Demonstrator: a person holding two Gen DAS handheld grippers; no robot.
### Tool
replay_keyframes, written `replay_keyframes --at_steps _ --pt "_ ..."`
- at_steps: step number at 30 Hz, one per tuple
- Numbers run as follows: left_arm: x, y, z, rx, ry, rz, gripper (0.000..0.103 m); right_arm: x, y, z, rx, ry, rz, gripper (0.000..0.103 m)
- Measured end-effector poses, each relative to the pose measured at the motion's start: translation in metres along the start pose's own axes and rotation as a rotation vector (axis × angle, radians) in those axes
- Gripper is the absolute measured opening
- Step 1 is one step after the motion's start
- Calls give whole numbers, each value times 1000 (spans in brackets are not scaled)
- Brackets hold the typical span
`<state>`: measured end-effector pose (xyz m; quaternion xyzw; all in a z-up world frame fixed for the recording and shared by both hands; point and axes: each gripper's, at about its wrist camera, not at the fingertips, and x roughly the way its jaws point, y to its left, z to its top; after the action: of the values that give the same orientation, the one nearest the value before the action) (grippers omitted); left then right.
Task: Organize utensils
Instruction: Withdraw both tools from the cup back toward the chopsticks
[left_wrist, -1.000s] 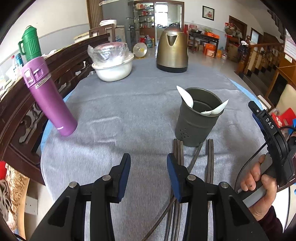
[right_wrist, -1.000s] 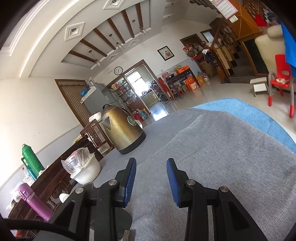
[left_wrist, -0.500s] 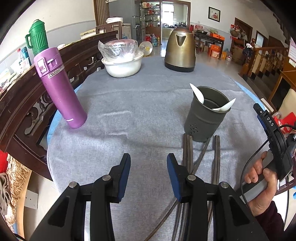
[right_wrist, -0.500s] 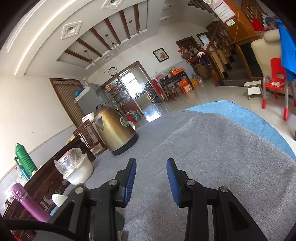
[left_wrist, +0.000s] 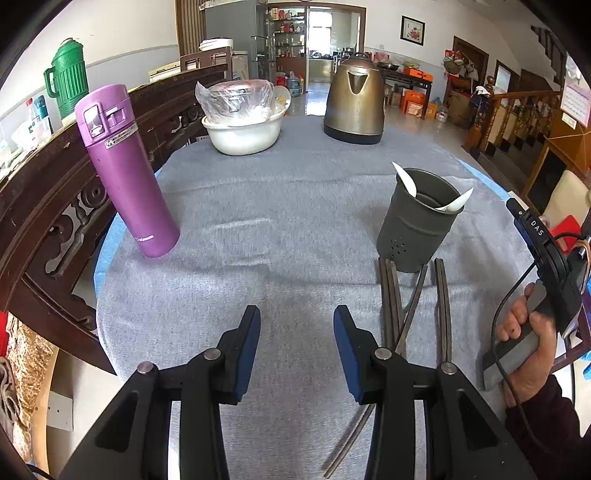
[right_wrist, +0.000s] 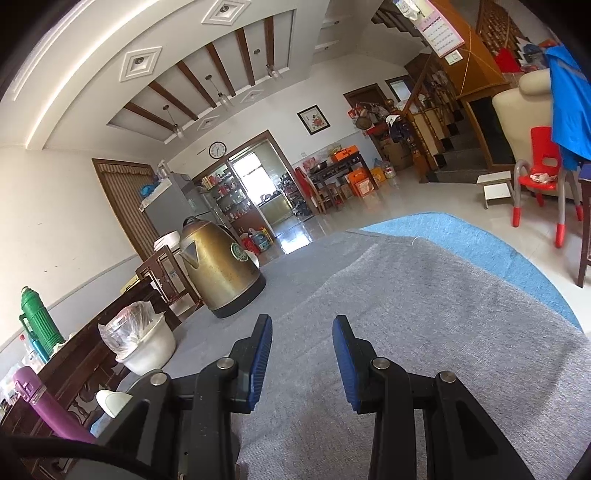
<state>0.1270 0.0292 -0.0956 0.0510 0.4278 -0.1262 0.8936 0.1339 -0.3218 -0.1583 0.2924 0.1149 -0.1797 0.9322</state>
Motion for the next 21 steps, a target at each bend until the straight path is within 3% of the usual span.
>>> replay_keyframes --at_steps 11,17,21 --pt "-4 29 -19 -39 -33 -88 45 -2 12 -1 -74 20 -80 38" --pt "9 30 -32 -64 -6 -155 45 -13 17 6 -127 151 -46 38" --pt "20 22 -39 -62 26 -209 45 -19 13 8 -93 314 36 38"
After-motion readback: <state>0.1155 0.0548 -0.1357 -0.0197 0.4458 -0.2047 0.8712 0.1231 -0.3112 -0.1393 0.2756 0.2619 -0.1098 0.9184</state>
